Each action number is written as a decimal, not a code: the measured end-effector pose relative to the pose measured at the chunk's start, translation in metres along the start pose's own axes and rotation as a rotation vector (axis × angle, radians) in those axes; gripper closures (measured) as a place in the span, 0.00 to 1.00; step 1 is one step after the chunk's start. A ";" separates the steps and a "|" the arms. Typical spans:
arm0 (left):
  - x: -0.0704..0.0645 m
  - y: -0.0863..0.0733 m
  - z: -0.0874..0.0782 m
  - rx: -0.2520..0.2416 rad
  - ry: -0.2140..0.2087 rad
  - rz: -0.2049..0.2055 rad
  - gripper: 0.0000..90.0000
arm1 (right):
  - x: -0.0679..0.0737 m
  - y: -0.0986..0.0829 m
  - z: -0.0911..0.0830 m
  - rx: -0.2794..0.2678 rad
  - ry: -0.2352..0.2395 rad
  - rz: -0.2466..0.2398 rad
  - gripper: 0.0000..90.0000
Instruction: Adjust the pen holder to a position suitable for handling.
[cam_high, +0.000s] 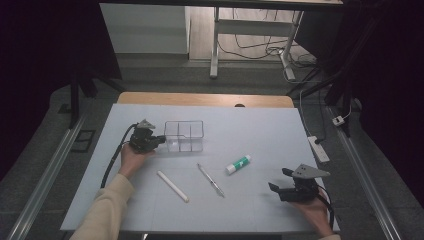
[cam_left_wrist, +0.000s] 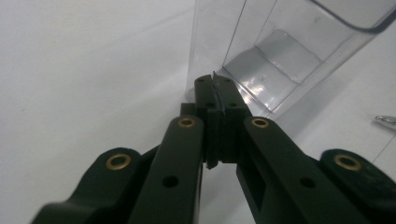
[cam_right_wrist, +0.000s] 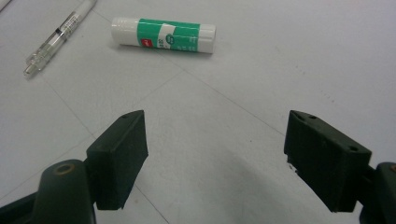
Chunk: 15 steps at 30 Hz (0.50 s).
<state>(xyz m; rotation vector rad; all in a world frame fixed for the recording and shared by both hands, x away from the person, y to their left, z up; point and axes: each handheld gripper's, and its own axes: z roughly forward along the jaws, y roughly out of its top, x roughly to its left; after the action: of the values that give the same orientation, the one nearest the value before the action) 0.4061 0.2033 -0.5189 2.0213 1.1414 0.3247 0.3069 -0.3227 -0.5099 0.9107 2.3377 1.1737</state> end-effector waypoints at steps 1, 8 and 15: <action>-0.001 0.001 0.001 0.001 -0.002 0.001 0.99 | 0.000 0.000 0.000 0.001 0.001 0.000 0.23; -0.007 0.006 0.006 0.009 -0.015 0.017 0.99 | 0.000 0.000 -0.001 -0.001 0.000 0.000 0.23; -0.016 0.012 0.014 0.013 -0.034 0.032 0.99 | 0.000 0.000 0.000 0.000 -0.001 0.000 0.23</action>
<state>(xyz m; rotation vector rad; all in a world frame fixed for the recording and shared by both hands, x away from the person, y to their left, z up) 0.4123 0.1795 -0.5169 2.0504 1.0936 0.2994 0.3067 -0.3231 -0.5096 0.9106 2.3372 1.1728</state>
